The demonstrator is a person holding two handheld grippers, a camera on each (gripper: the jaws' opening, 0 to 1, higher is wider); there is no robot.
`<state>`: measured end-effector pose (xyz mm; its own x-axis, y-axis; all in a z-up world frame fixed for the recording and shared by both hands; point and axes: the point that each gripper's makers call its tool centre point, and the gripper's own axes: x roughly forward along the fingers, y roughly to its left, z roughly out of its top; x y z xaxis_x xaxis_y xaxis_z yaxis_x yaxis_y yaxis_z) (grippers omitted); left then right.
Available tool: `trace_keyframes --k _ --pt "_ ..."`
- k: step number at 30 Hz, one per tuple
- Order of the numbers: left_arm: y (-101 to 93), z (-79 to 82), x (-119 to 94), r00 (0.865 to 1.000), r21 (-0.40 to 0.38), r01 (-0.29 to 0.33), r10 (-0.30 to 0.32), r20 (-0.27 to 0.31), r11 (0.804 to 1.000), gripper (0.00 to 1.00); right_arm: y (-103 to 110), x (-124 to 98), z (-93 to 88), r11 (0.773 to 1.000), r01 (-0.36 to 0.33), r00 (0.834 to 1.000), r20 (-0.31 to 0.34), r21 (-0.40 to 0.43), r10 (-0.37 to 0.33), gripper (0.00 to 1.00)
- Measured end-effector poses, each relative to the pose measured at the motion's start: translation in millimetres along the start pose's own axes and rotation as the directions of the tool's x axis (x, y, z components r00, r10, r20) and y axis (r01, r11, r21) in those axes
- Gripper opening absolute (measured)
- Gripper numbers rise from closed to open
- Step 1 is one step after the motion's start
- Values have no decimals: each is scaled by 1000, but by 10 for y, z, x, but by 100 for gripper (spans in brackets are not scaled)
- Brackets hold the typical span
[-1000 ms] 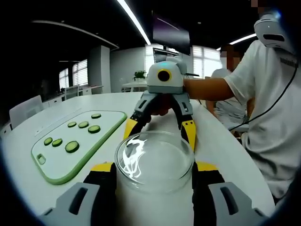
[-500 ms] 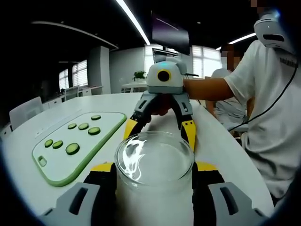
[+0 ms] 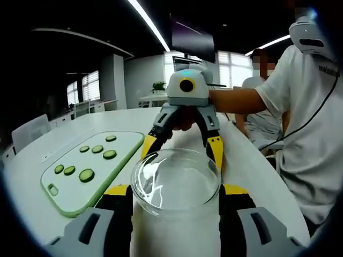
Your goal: Open the petri dish lid, add cucumber slices into the petri dish, and close the lid
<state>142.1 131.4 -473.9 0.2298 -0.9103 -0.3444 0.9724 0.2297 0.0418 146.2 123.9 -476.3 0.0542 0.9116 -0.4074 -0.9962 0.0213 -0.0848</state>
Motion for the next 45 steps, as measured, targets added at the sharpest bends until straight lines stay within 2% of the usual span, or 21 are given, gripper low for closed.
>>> trace_keyframes --k 12,23,38,45 --pt "0 79 -53 1000 14 -7 7 8 1000 65 9 -16 103 1000 3 1000 2 -13 -3 62" --pt "-20 131 -241 999 20 -36 36 11 999 64 59 72 271 999 -14 1000 8 -35 14 62" --pt "-60 57 -700 994 16 -111 111 3 994 64 188 446 523 994 -80 997 8 -73 81 62" --pt "-65 -23 -877 990 7 -138 138 -6 990 64 226 616 578 991 -105 994 9 -83 106 62"
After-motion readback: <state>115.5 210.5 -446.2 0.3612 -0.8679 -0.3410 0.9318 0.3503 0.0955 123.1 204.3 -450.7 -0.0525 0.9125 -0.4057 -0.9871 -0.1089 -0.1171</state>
